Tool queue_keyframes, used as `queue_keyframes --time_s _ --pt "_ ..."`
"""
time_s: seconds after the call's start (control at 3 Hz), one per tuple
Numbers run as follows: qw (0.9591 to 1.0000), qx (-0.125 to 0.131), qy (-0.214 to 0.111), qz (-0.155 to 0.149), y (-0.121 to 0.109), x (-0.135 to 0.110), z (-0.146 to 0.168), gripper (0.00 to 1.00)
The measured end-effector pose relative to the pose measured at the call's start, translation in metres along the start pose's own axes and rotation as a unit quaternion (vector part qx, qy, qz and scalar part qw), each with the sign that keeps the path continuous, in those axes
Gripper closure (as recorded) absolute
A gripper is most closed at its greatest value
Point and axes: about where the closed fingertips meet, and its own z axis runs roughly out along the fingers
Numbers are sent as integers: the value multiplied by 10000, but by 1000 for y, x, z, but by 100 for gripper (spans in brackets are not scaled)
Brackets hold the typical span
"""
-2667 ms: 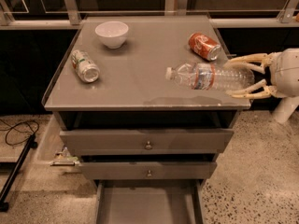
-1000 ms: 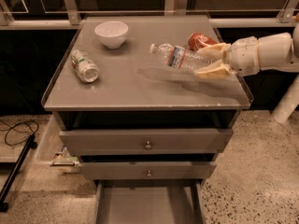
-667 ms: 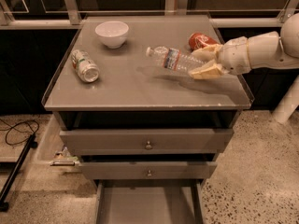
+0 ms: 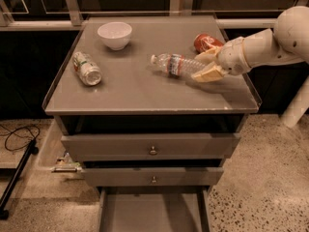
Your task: Pick water bottle from bottom drawer and place on counter
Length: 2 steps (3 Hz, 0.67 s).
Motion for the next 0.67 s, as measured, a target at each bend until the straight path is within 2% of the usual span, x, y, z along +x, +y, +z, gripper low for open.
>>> queue_keyframes --time_s 0.33,0.67 --pt "9989 339 290 174 1 8 -8 100" --pt "9987 376 296 196 1 8 -3 82"
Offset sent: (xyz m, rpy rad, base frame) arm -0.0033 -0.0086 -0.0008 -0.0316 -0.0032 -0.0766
